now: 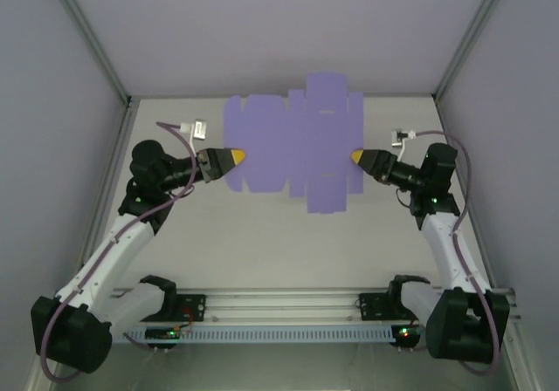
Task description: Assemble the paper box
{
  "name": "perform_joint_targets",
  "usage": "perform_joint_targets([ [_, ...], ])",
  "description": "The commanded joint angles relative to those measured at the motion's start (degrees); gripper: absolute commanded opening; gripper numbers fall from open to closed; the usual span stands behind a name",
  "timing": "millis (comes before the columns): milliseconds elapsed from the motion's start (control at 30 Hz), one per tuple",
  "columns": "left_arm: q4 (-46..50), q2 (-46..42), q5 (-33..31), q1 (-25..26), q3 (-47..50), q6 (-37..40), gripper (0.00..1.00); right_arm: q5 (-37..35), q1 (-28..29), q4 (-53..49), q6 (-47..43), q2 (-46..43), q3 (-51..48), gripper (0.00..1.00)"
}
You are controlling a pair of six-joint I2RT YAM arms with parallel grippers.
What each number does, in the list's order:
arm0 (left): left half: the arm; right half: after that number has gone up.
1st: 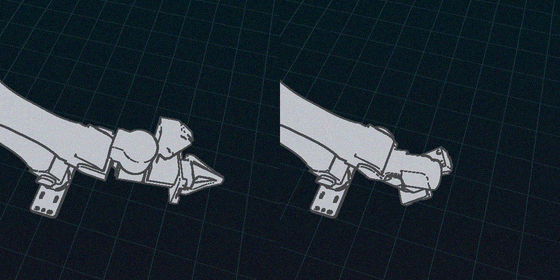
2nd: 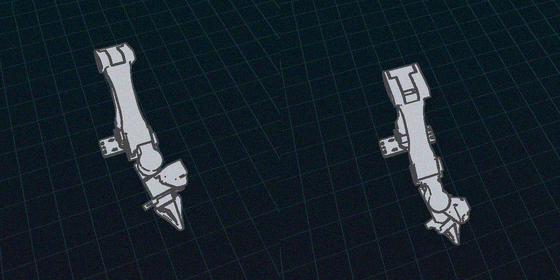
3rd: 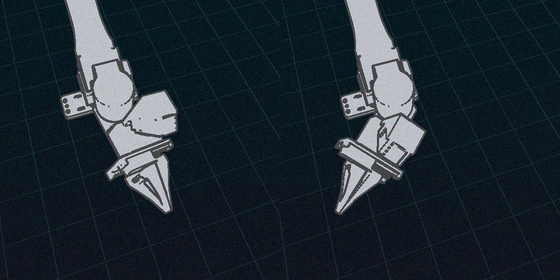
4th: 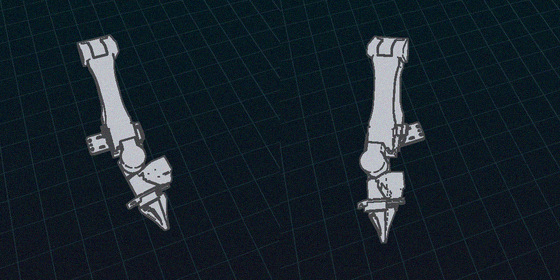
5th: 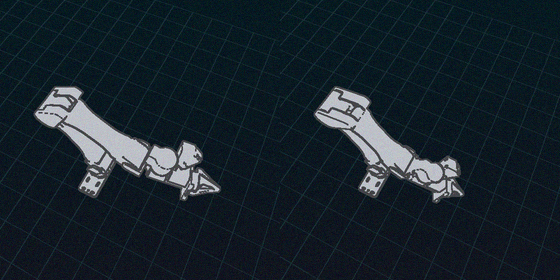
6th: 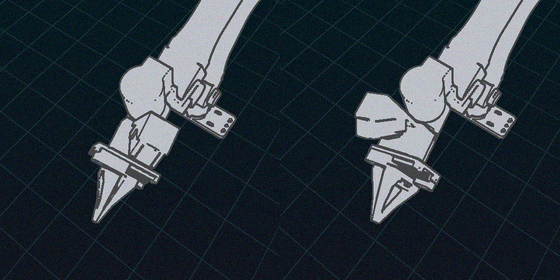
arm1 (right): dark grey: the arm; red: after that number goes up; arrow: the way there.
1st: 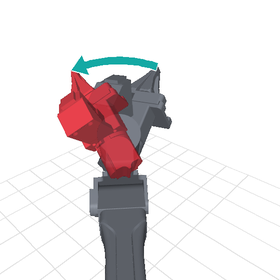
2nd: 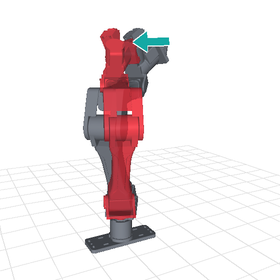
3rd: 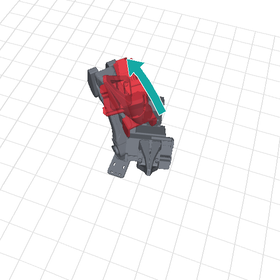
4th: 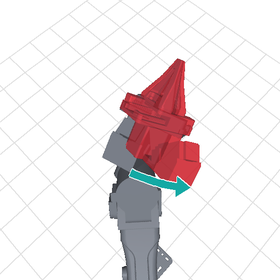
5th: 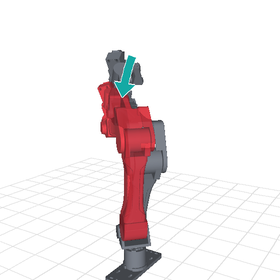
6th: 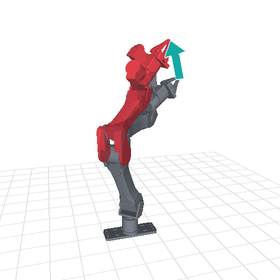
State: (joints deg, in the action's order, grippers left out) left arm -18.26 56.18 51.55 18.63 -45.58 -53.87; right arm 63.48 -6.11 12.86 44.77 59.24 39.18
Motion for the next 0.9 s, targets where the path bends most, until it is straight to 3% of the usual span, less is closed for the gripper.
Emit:
perform_joint_targets([
  [0, -3.1, -2.1, 2.6, -0.2, 0.5, -2.2, 0.0, 6.3, -0.7, 10.9, 7.4, 2.0, 2.3, 0.58],
  [100, -1.9, -2.6, 1.6, -0.2, 1.3, -1.6, 0.0, 8.0, -0.4, 16.3, 10.3, 3.5, 2.3, 0.38],
  [267, -0.9, -2.5, -0.1, -0.2, 2.1, -0.9, 0.0, 9.9, 1.3, 19.2, 11.7, 3.1, 1.1, 0.32],
  [333, -0.7, -2.4, -0.7, -0.2, 2.2, -0.7, 0.0, 9.7, 2.4, 17.8, 10.9, 2.3, 1.0, 0.23],
  [467, 1.5, -3.2, -2.6, -0.3, 2.5, 0.6, 0.0, 8.1, 2.9, 6.7, 5.0, -0.1, 1.4, 0.2],
  [633, 4.2, -4.7, -4.8, -0.4, 3.1, 2.6, 0.0, 2.8, 3.2, -18.0, -13.8, -2.1, 5.7, 0.21],
  [867, 6.2, -5.5, -6.1, -0.7, 4.1, 3.4, 0.0, -0.6, 3.8, -20.7, -15.9, -3.0, 6.6, 0.14],
])
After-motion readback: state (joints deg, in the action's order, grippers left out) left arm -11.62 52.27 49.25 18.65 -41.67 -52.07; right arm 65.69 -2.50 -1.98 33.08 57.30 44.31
